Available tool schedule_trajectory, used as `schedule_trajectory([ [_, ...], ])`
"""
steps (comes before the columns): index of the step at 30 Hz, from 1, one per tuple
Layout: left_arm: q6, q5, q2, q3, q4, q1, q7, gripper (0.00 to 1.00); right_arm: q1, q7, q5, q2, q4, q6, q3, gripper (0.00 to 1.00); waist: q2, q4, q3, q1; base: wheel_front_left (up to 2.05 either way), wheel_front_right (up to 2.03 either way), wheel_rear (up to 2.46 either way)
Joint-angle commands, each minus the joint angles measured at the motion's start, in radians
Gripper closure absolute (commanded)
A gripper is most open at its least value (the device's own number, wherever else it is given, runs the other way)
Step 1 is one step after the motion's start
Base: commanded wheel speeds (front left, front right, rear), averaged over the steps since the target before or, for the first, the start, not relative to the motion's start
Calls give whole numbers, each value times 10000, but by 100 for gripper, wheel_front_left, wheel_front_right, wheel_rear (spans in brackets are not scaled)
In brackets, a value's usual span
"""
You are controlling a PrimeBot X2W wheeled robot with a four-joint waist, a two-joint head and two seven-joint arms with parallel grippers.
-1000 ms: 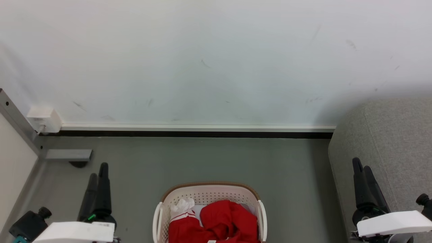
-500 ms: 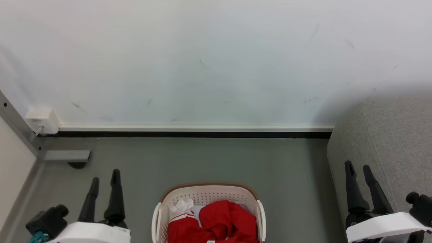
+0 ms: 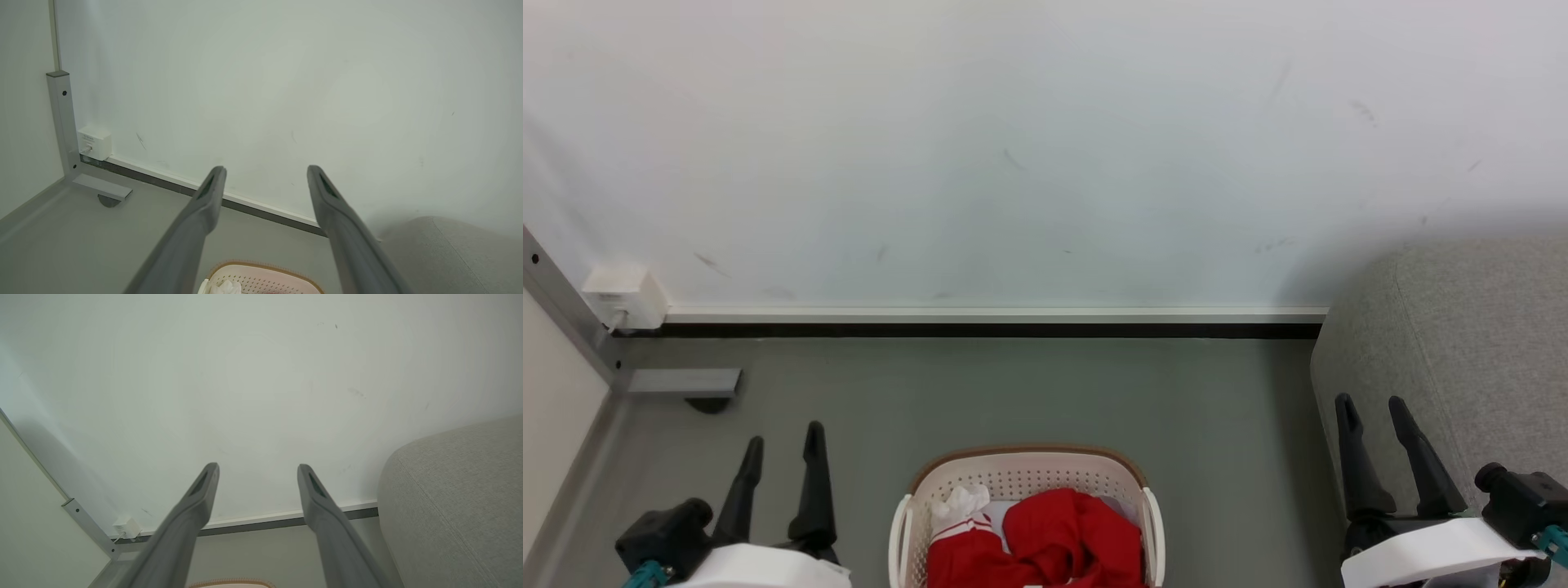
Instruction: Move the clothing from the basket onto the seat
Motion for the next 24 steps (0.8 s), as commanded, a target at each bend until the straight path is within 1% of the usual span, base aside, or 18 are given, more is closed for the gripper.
schedule_trajectory([
  [1,67,342,148,-26,-50,5,-107,0,-235,-113,-259,-69,-52,-14,12,0,0,-8,-9,0,0,0,0],
  [9,281,1012,246,-175,-241,94,-298,0,-178,-299,-857,-38,43,-14,137,0,0,-38,-72,0,0,0,0],
  [24,537,2267,424,-442,-453,186,-619,0,-340,-618,-1943,-36,253,-17,365,0,0,-78,-73,0,0,0,0],
])
